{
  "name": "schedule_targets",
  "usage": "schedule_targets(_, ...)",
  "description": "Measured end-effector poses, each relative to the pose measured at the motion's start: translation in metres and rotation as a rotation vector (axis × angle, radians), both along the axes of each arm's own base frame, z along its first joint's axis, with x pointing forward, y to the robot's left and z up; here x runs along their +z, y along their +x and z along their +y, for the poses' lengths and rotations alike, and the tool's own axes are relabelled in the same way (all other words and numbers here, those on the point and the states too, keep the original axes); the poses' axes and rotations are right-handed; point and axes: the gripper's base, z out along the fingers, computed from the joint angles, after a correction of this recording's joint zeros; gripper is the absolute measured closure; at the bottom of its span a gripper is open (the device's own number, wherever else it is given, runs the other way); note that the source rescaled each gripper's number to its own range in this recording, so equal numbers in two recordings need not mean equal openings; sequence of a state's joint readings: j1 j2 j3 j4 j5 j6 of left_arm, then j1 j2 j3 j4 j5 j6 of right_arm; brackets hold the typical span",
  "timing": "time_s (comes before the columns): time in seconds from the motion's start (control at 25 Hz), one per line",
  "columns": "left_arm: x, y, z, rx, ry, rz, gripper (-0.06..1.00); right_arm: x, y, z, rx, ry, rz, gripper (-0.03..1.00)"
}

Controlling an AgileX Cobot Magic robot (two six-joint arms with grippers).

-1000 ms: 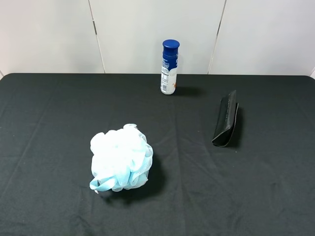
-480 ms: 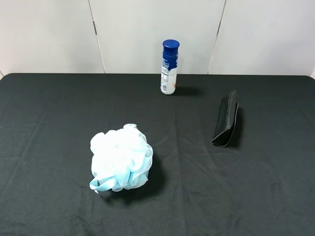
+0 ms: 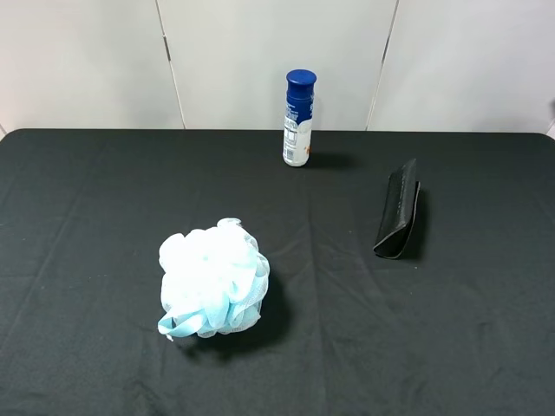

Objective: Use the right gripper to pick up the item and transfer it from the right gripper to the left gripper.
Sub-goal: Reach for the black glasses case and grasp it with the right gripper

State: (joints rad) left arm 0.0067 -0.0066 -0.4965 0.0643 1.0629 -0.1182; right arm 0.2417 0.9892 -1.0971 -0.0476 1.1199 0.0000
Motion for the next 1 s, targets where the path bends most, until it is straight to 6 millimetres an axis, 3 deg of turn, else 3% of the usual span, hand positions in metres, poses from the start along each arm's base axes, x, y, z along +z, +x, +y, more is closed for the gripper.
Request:
schedule_targets(0.28, 0.0, 0.0, 0.0, 0.0, 0.0, 0.0, -0.06, -0.033, 0.047, 0.037, -0.043, -0.056, 0.242, -0.03)
schedule_targets(0.64, 0.0, 0.0, 0.0, 0.0, 0.0, 0.0, -0.06, -0.09, 0.097, 0.06, -0.211, 0.002, 0.383, -0.03)
schedule_targets(1.0, 0.0, 0.0, 0.0, 0.0, 0.0, 0.0, -0.06, -0.146, 0.128, 0.076, -0.249, 0.009, 0.488, -0.03)
